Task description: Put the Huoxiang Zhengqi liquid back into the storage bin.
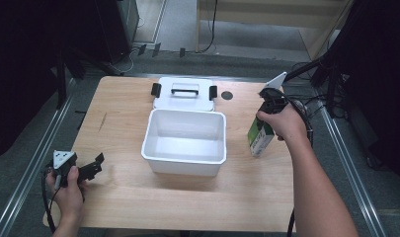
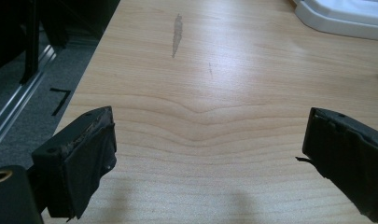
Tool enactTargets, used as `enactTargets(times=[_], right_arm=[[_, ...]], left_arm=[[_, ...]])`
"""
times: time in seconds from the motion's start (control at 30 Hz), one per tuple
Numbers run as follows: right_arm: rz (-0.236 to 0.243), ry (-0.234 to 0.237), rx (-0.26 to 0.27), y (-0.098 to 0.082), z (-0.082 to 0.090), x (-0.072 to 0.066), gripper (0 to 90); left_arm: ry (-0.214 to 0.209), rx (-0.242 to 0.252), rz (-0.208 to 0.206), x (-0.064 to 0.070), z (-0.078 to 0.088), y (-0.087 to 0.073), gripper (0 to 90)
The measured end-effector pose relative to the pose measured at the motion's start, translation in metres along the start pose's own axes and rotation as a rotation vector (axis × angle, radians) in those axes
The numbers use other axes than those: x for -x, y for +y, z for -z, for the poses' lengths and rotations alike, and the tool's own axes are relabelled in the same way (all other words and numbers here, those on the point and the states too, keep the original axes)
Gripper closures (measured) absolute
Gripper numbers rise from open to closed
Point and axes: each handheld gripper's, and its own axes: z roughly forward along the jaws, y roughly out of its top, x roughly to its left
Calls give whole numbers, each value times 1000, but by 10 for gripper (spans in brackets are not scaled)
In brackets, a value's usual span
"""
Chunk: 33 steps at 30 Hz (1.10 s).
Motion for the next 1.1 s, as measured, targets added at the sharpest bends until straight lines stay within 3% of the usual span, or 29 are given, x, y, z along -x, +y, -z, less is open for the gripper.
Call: enactTargets(times=[0.07, 0.1, 0.23, 0.3, 0.33, 0.37, 0.4, 0.43, 0.47, 0.53, 0.63, 0.7, 0.73, 0.8, 0.97, 1.1], right_arm=[[61, -10, -4, -1, 0, 0, 643], [116, -10, 2, -3, 2, 0, 644], [297, 19, 59, -8, 13, 1, 644], [390, 0, 94, -12, 23, 0, 644], [426, -9, 106, -14, 27, -1, 644], [426, -9, 106, -14, 27, -1, 644], [488, -30, 128, -18, 37, -4, 644], [488, -30, 128, -18, 37, -4, 644], [553, -46, 149, -22, 47, -6, 644], [579, -48, 160, -23, 51, -8, 644], [695, -53, 208, -31, 66, -13, 644], [741, -45, 227, -35, 76, -14, 645], [741, -45, 227, -35, 76, -14, 645], [799, -22, 228, -40, 86, -15, 645], [858, 35, 217, -48, 103, -23, 646], [908, 43, 232, -54, 119, -29, 645]], left_arm=[[0, -2, 1, 0, 0, 0, 37], [0, -1, -1, 0, 0, 0, 37], [0, 0, 2, -1, 0, 0, 37], [1, 0, 2, 0, 0, 0, 38], [1, -1, 1, 0, 0, 0, 38], [1, -2, 1, 0, 0, 0, 38], [2, -1, 1, 0, 0, 0, 37], [2, -2, 0, 0, 0, 0, 37], [2, 0, 3, 0, 0, 0, 37], [3, -1, 1, 0, 0, 0, 37], [3, -2, 1, 0, 0, 0, 37], [4, -2, 0, 0, 0, 0, 37], [4, -3, 0, 0, 0, 0, 37], [4, -3, 1, 0, 0, 0, 38], [4, -5, 1, 0, 0, 0, 38], [4, -6, -2, 0, 0, 0, 38]])
